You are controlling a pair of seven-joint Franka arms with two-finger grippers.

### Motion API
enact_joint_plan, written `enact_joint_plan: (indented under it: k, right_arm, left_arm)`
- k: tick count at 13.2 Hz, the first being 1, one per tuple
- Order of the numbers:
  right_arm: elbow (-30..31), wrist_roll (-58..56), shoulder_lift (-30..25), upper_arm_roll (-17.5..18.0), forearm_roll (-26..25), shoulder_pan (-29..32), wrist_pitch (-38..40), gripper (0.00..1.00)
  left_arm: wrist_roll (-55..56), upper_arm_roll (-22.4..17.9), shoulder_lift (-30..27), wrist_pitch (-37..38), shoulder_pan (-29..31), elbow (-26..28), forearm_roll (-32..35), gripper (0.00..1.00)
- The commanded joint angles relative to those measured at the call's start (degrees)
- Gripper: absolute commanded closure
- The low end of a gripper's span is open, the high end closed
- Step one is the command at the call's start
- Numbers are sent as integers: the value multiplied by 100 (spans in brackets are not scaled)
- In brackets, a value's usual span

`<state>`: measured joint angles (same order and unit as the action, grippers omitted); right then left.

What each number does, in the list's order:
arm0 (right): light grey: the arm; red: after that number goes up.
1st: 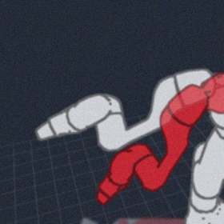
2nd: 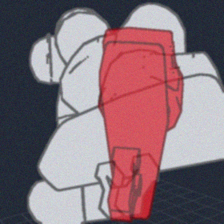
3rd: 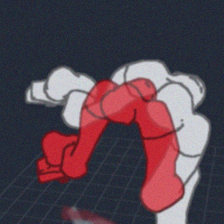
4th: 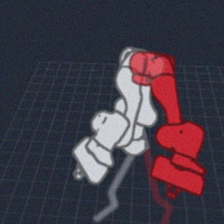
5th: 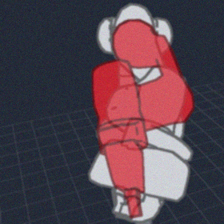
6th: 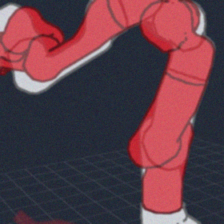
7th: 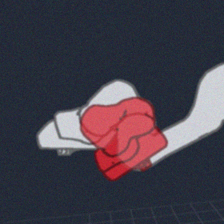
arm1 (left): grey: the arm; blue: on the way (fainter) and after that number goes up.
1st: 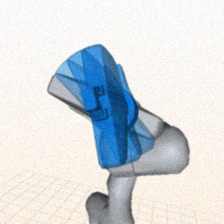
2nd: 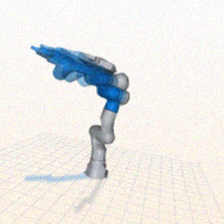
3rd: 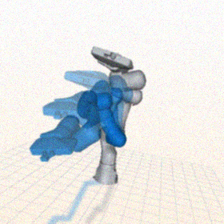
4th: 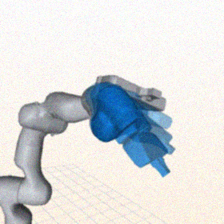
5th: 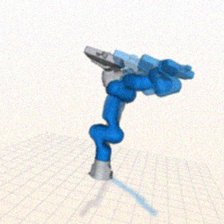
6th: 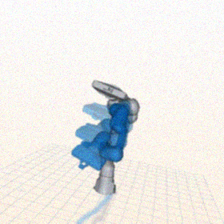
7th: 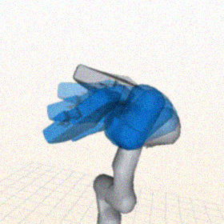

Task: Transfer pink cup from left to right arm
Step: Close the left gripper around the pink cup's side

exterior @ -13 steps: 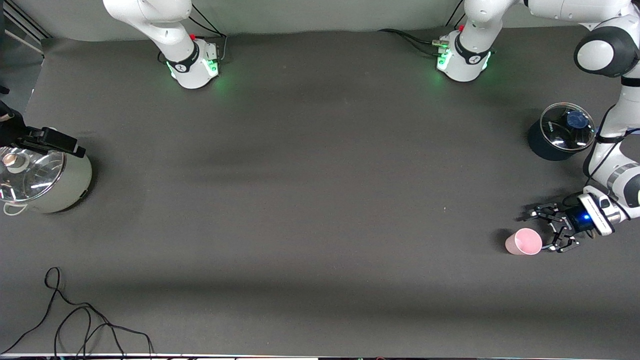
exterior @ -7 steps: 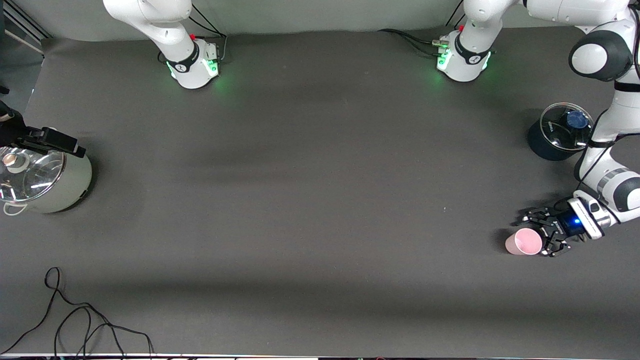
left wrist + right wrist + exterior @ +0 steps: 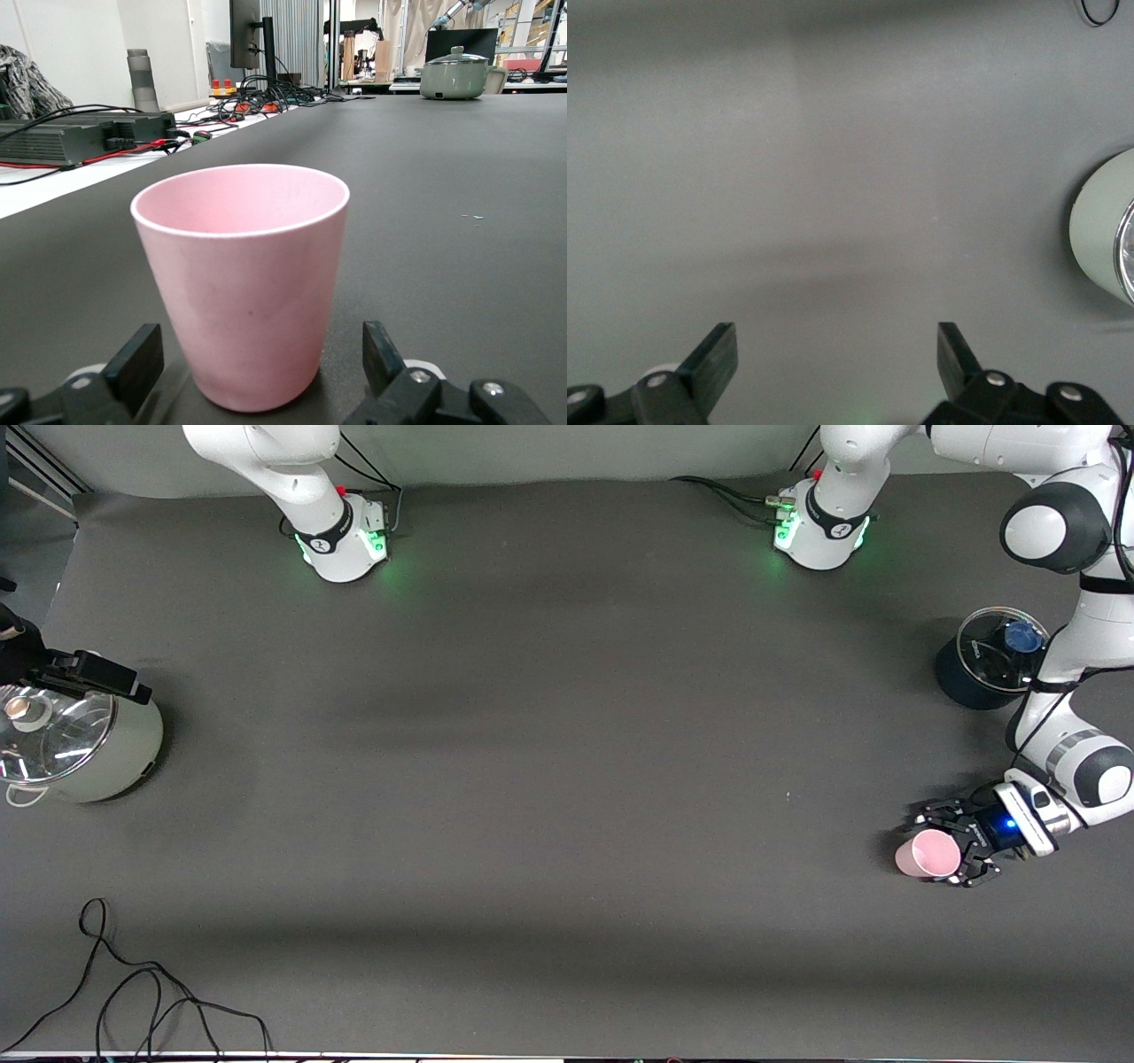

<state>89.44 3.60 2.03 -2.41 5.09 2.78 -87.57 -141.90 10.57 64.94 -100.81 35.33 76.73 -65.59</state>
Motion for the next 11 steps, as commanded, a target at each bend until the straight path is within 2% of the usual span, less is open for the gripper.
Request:
enact_joint_plan:
  k: [1,4,5,7,11]
  right_arm:
    - [-67,-96,8,-22,10,-23,74,0]
    - [-58,-96,8,-22,10,-23,82,0]
    - [-58,-96,8,-22,10,-23,74,0]
    - [-67,-96,8,-22,10,-23,74,0]
    - [-67,-96,8,-22,10,-23,74,0]
  left_arm:
    - [-162,-38,27,-131,-62,0,-165,0]
    - [-154,-38,27,-132,-62,9,-200,0]
    - [-154,-29,27,-141,-62,44,-200,5]
    - [-154,-38,27,-141,-62,88,-296,31]
    - [-127,-29,18,-141,-114,88,-394,54]
